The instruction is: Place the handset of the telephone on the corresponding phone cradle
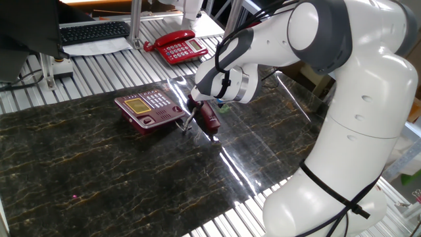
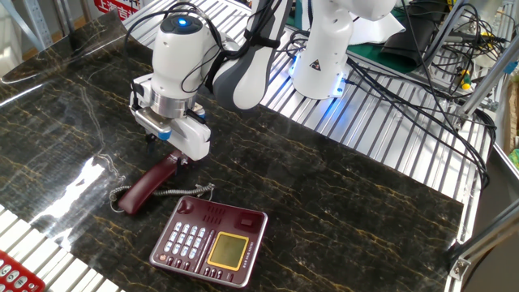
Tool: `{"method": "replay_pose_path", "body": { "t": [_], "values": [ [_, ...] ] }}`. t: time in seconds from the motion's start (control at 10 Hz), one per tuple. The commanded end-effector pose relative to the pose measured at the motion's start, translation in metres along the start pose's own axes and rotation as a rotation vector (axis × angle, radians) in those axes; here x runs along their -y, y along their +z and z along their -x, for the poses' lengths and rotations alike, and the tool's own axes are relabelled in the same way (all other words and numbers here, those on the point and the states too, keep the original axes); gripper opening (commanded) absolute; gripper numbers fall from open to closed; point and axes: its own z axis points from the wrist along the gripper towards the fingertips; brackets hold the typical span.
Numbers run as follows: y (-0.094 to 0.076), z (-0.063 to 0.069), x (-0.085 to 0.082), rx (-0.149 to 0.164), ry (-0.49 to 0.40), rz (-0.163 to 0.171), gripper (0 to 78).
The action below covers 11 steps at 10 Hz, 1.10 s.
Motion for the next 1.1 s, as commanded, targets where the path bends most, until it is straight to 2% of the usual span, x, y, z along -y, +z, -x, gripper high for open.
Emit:
{"method": "replay_pose_path", "body": {
  "t": [0.1, 0.3, 0.9, 1.1],
  "values": [
    [0.012, -0.009, 0.001, -0.012, 0.05, -0.006, 77.4],
    [0.016, -0.011, 0.001, -0.015, 0.046, -0.023, 77.4],
    [0.019, -0.012, 0.001, -0.019, 0.058, -0.021, 77.4],
    [0.023, -0.014, 0.002, -0.011, 0.06, -0.018, 77.4]
  ]
}}
